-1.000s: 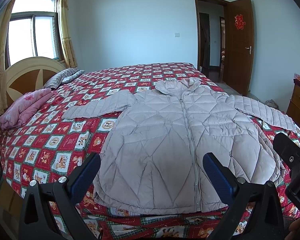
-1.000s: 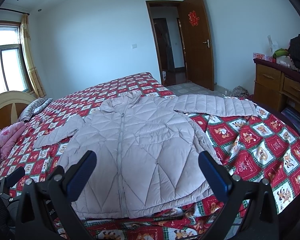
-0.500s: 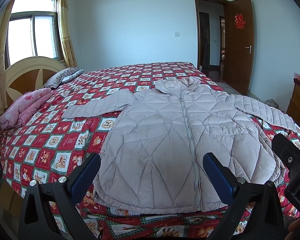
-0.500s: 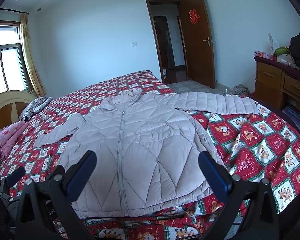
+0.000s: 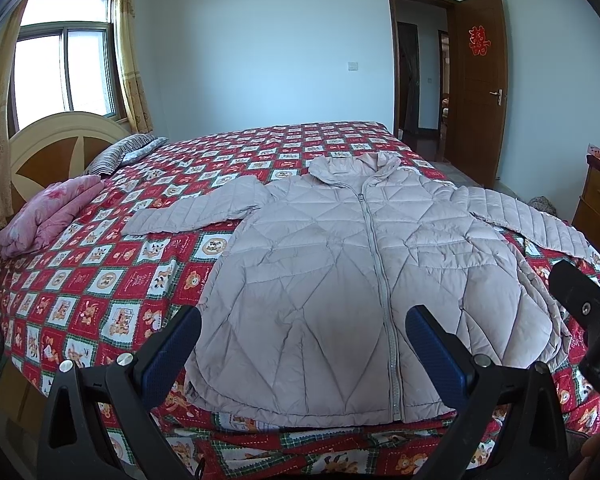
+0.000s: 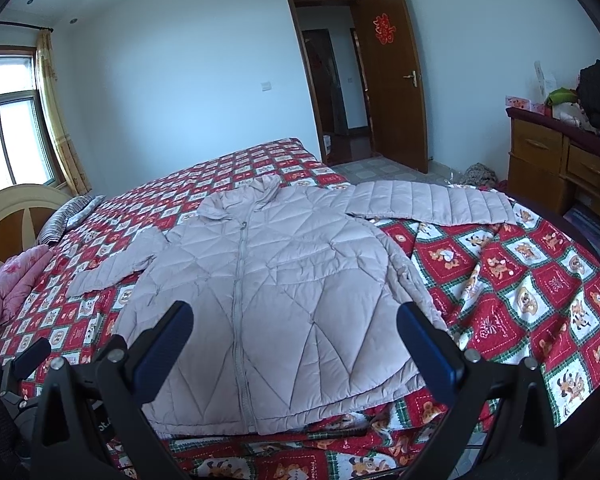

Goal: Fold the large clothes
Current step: 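Grasp the jacket sleeve with the right tool and lift it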

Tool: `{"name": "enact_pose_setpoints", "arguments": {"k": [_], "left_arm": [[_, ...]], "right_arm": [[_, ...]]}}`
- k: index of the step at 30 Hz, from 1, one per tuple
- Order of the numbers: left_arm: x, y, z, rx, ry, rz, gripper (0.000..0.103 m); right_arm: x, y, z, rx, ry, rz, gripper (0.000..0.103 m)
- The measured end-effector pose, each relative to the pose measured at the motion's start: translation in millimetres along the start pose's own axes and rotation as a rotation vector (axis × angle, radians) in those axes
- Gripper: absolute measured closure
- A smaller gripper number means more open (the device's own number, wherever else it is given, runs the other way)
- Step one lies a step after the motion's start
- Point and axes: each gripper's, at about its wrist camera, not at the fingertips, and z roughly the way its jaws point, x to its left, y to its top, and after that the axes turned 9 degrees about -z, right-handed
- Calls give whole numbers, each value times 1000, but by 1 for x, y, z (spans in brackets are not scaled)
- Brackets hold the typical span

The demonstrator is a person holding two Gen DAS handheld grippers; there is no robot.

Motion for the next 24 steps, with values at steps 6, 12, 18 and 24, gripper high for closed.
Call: {"name": "enact_pose_setpoints", "arguments": {"k": [6,12,18,24], "left_arm": [[0,-1,5,13,-1,-2,1],[1,3,22,53,-23,-9,1],[-4,12,72,99,-58,30,1],[16,55,161,130,-46,28,1]], "right_arm": [[-4,2,3,17,3,7,0],[-10,1,16,41,-2,4,0],[-35,-4,57,102,-45,26,0],[-113,3,104,154,-152,136,0]]}}
